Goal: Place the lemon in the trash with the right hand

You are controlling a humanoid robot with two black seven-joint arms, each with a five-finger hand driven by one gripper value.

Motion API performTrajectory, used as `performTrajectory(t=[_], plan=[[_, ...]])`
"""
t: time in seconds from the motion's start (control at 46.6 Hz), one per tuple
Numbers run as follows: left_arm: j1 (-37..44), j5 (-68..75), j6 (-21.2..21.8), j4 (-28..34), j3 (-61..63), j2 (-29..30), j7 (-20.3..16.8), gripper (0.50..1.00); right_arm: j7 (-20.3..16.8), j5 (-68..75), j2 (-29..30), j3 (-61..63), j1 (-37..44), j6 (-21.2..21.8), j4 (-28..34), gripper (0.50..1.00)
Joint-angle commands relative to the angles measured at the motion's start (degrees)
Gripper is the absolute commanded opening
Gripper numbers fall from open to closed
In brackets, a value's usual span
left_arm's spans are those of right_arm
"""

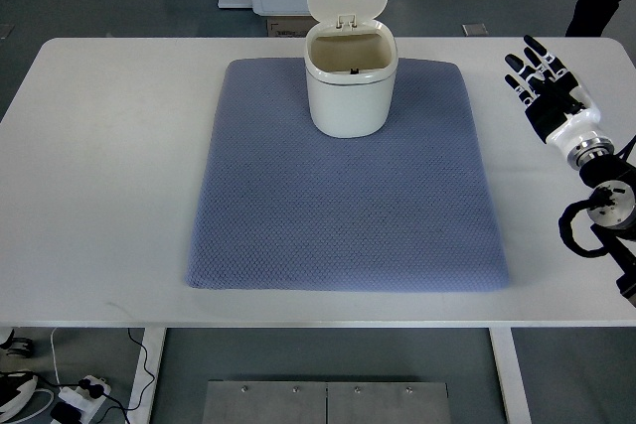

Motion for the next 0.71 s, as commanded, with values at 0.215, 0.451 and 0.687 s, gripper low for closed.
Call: performTrajectory(t=[0.215,0.451,0.687], plan=[[0.00,0.00,0.00,-0.03,0.00,0.00,0.00,1.000,2.69,-11.12,3.16,1.64,-1.77,-0.04,-0.57,1.000],[0.00,0.00,0.00,-0.03,0.00,0.00,0.00,1.000,3.39,-17.46,4.65,1.55,-1.77,-0.04,-2.51,1.000],[0.00,0.00,0.00,-0.03,0.00,0.00,0.00,1.000,4.10,-17.81,6.68,2.86,-3.00,-0.13,-3.92,1.000]])
